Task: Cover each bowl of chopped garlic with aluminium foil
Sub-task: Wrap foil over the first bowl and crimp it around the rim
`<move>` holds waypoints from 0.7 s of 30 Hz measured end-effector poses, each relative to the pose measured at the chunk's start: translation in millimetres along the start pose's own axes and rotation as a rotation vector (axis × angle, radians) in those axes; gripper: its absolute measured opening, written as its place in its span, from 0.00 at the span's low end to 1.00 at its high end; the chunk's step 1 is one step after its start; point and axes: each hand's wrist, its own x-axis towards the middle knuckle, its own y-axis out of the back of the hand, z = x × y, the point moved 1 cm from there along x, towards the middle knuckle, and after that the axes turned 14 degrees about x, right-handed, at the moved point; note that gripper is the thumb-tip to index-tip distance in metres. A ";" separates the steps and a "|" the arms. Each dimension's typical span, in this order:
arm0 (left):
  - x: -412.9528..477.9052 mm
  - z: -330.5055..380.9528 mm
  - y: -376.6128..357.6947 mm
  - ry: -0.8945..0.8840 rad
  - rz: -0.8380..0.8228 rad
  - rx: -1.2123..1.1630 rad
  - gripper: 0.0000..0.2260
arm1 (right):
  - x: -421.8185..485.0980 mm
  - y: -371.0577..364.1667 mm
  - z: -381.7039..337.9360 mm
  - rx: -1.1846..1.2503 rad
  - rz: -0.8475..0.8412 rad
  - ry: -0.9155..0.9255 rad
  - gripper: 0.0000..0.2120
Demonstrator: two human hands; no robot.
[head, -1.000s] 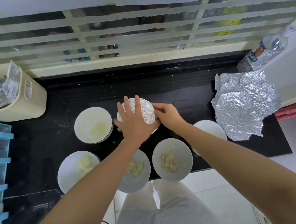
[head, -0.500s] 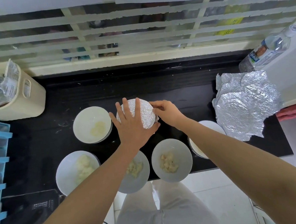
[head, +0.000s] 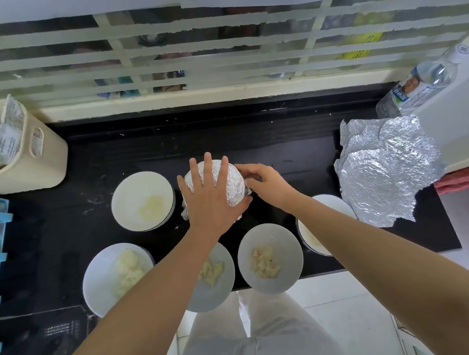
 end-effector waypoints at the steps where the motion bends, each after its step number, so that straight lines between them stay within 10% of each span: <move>1: -0.7 -0.2 -2.0 0.004 -0.010 0.006 0.44 | -0.5 2.1 0.9 0.002 0.016 -0.011 0.24; 21: -1.1 -0.5 -1.5 0.007 -0.023 0.007 0.44 | -1.5 3.4 3.1 -0.006 0.121 -0.020 0.12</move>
